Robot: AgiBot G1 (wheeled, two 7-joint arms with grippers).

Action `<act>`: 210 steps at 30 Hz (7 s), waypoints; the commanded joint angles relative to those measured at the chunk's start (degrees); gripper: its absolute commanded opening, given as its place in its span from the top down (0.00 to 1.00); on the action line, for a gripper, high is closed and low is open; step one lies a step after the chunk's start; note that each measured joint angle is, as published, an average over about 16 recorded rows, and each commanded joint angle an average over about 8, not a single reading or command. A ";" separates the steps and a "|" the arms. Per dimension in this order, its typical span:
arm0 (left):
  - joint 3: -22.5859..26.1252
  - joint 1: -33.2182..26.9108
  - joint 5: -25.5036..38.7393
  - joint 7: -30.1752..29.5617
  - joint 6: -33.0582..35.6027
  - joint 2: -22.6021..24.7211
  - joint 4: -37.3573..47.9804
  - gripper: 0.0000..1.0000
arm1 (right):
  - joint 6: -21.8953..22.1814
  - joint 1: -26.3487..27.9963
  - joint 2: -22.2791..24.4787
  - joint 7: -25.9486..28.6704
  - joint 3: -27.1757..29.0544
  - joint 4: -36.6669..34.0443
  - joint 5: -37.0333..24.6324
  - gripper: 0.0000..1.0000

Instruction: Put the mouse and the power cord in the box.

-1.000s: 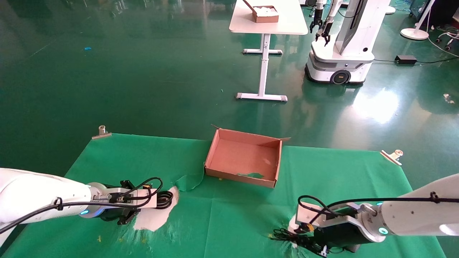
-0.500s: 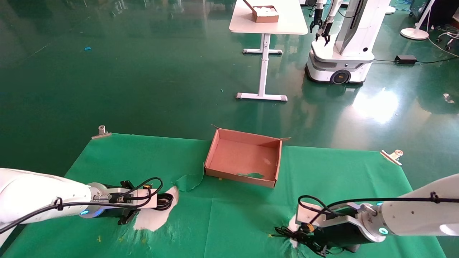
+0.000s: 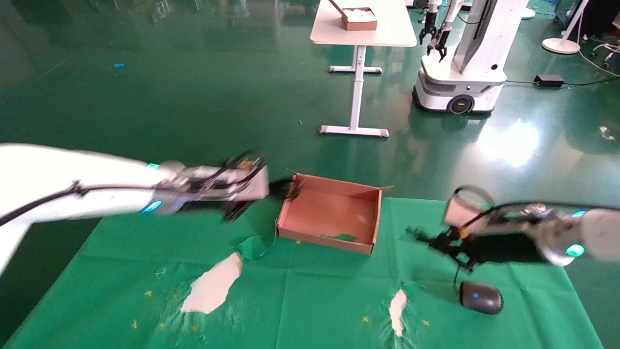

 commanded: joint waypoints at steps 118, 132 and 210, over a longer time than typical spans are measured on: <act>39.65 -5.09 -12.59 -9.33 -35.47 -6.34 11.38 0.00 | 14.60 4.71 -22.24 -16.80 -2.40 -15.55 9.82 0.00; 39.65 -5.09 -12.59 -9.33 -35.47 -6.34 11.38 0.00 | 5.90 -3.50 -12.24 -12.39 3.33 -3.66 23.37 0.00; -26.48 31.81 -80.20 -2.83 31.96 -34.71 -24.50 0.00 | -18.80 -26.80 16.21 -0.01 19.46 30.05 61.97 0.00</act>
